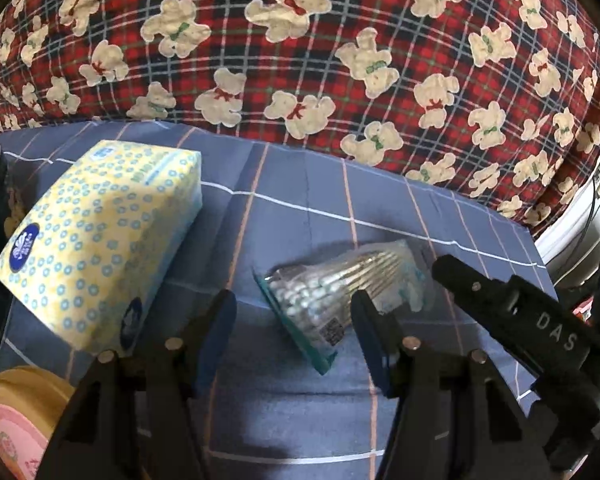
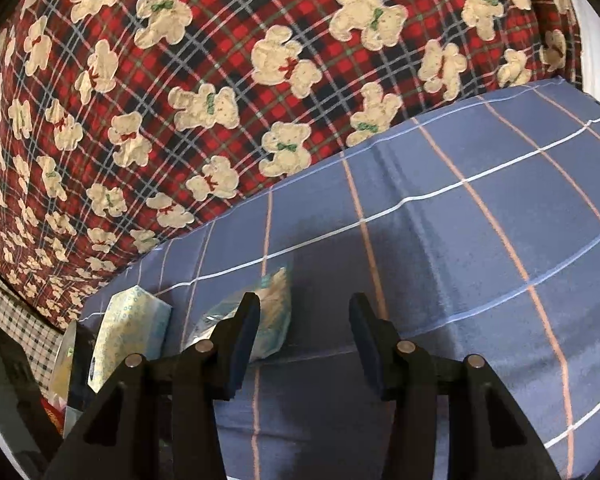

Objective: Organize soft objects

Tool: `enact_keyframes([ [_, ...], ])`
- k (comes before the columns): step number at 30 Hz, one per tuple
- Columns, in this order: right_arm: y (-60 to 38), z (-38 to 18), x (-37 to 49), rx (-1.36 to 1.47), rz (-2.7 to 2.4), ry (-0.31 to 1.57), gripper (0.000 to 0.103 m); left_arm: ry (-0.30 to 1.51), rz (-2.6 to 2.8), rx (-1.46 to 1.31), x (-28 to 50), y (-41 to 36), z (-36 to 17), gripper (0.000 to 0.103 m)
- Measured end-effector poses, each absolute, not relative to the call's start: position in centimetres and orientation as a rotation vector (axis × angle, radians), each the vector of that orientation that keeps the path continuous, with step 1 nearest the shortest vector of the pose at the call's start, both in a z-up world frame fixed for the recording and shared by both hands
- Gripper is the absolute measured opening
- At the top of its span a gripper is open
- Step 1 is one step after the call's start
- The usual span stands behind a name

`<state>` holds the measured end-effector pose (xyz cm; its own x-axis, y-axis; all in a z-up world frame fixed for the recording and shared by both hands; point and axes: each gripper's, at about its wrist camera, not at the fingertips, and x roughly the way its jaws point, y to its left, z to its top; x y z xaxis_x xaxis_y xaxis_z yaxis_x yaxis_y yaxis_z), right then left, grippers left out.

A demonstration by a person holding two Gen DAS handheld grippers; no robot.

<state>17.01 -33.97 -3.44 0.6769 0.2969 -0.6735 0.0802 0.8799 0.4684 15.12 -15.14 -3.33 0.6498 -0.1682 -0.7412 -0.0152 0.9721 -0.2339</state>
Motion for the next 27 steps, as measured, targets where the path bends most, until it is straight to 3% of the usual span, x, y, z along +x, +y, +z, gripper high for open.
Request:
enact_keyframes([
  [14, -32.0, -5.1, 21.0, 0.580, 0.190, 0.908, 0.050, 0.893, -0.102, -0.203, 16.0, -15.1, -4.2, 0.061],
  [16, -31.9, -5.5, 21.1, 0.581, 0.199, 0.916, 0.040, 0.889, -0.110, -0.201, 16.1, -15.0, -4.3, 0.061],
  [20, -32.4, -5.7, 20.6, 0.599, 0.193, 0.910, 0.034, 0.886, -0.124, -0.201, 16.2, -15.1, -4.4, 0.061],
  [25, -32.9, -5.4, 18.6, 0.613, 0.183, 0.895, 0.032, 0.875, -0.191, -0.170, 15.9, -16.0, -4.2, 0.037],
  [27, -33.3, -5.3, 17.8, 0.625, 0.173, 0.885, 0.031, 0.868, -0.204, -0.143, 15.7, -16.5, -4.0, 0.037],
])
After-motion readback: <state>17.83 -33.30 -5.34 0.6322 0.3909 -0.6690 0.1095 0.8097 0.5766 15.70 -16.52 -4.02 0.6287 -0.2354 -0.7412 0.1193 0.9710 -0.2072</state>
